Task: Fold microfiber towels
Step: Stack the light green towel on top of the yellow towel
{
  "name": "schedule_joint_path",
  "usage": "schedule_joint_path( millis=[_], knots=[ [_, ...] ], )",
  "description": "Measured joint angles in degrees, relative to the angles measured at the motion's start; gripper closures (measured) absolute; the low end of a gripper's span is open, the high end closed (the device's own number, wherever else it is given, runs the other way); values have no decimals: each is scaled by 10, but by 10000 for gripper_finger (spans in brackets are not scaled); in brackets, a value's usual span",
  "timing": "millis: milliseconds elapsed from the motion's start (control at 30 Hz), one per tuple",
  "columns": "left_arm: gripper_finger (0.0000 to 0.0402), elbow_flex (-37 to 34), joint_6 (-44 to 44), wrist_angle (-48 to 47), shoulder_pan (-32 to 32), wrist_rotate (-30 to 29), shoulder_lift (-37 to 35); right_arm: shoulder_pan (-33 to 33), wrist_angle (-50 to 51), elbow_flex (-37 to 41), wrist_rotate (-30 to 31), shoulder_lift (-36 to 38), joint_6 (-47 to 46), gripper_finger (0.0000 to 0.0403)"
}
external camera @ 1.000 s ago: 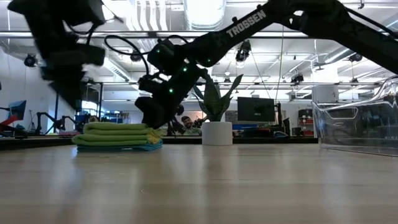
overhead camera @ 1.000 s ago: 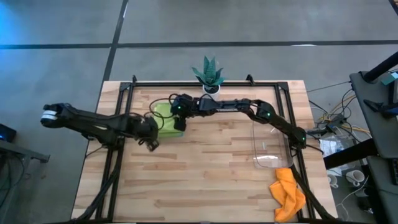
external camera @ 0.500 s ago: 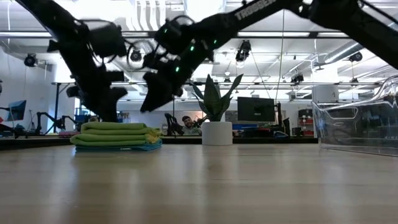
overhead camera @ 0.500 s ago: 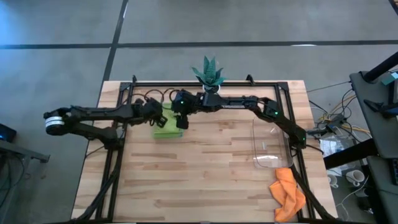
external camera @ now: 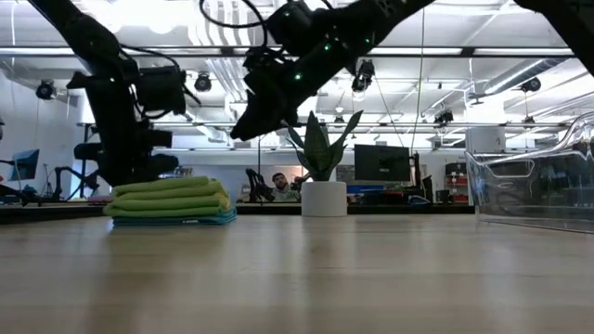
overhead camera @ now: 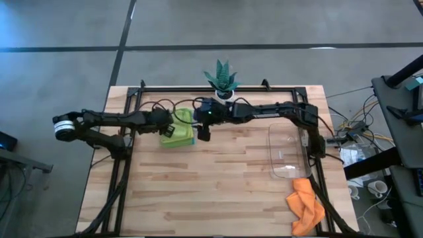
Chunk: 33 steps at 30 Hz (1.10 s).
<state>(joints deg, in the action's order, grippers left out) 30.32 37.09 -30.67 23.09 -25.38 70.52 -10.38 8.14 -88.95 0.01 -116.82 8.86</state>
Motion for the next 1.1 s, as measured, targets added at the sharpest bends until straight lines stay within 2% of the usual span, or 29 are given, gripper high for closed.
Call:
schedule_joint_path(
  millis=[167, 267, 367, 567, 633, 800, 1033, 1100],
  knots=[
    [233, 7, -5, 3, -2, 3, -63, 0, -149, 18, -2, -32, -21, 179],
    [233, 5, -14, 14, -3, 3, -100, -3, -144, -26, -2, -90, -39, 179],
    [233, 0, -15, 16, -3, 2, -126, -9, -85, -108, -2, -149, -42, 179],
    [233, -27, 1, 13, -3, 2, -153, -33, 150, -280, 0, -255, -30, 179],
    [233, -34, 1, 13, -3, 1, -153, -38, 190, -315, -4, -277, -24, 179],
    [233, -39, 0, 26, -3, 9, -153, -43, 223, -340, -6, -280, -10, 179],
    [233, -36, -17, 43, -3, 13, -161, -33, 239, -340, -5, -213, 31, 179],
    [233, -28, -34, 48, -3, 12, -169, -28, 247, -336, -25, -202, 45, 179]
  ],
)
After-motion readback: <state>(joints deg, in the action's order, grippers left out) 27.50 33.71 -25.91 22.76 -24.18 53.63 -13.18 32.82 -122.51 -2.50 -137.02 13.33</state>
